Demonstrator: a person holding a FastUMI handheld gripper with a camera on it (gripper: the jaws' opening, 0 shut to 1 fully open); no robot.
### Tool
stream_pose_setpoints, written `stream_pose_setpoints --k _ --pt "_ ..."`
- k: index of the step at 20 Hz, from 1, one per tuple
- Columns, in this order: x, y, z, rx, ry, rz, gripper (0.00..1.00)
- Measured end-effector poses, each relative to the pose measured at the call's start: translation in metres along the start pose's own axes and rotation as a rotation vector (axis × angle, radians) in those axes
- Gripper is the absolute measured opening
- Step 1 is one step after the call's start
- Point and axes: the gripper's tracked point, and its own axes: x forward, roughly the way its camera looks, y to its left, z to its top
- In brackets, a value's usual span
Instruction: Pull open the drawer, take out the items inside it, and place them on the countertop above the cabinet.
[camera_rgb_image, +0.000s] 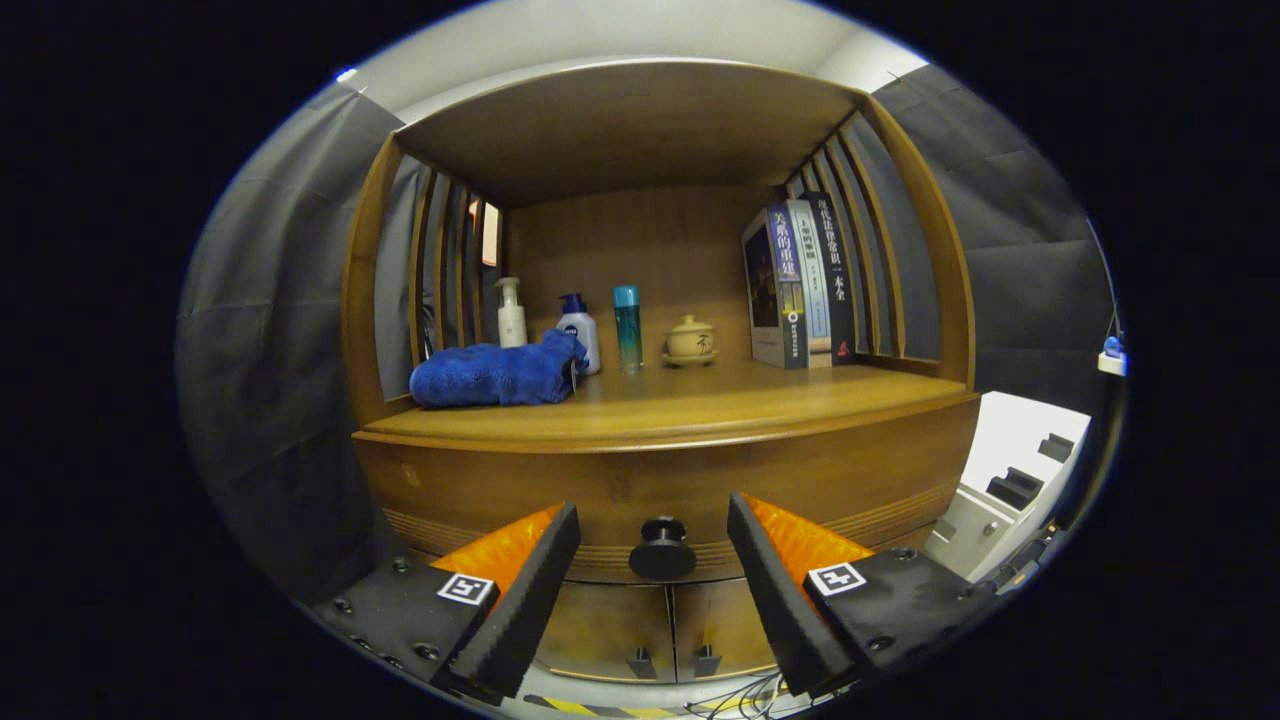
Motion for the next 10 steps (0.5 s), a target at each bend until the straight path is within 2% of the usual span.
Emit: stream_pose_setpoints --k 4,10 --pt "0.011 -0.001 -0.016 0.0 0.024 0.005 0.89" --pt "0.025 -0.005 -0.03 0.066 0.057 0.015 0.71"
